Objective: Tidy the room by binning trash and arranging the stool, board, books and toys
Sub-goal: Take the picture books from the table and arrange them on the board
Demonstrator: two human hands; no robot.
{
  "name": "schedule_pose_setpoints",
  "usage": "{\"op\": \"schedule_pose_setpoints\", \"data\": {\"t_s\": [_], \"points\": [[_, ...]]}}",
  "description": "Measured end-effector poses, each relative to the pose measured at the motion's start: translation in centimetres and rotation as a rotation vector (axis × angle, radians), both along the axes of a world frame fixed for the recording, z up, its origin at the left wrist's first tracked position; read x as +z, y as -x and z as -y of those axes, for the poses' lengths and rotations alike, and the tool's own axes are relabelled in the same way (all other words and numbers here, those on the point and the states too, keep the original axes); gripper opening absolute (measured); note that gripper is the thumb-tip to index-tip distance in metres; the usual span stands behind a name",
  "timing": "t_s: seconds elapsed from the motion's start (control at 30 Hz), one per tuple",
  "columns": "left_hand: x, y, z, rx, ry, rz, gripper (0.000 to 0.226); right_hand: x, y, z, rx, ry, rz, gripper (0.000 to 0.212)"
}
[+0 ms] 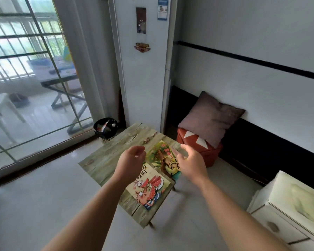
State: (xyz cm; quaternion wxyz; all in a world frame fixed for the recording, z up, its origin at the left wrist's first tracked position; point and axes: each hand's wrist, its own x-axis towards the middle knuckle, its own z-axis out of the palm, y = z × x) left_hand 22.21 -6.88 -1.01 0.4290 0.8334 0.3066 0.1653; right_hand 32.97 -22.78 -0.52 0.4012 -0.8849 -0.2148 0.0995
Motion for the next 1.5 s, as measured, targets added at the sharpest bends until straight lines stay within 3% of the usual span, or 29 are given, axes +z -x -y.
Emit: {"op": "schedule_pose_setpoints", "data": {"t_s": [0.33,0.7,0.97,1.13,1.4,1.5], "points": [[-0.4,-0.9,5.3,-0.027,-0.028,0.015,0.032,0.3,-0.3,4.5,0.002,-0.045,-0.042,0.045],[-1.4,-4.7,7.1,0.133,0.135,0.017,0.028,-0.8,-6.2,4.9,0.119,0.041,-0.062,0.045],[-8.8,-2.5,4.8,0.393,0.349,-0.102,0.03,-9.1,-7.7,1.4,0.208,0.265,-0.213,0.046],[-15.2,-1.1,1.5,0.5,0.447,-0.291,0.033,-16.1,-6.9,-1.6,0.214,0.431,-0.307,0.043],[-29.2,-1.2,-5.8,0.557,0.569,-0.502,0.055,-30.8,-6.1,-7.2,0.076,0.604,-0.395,0.051],[-31.4,-1.7,-7.3,0.56,0.563,-0.566,0.056,-33.2,-6.4,-7.7,-0.006,0.609,-0.405,0.052]]}}
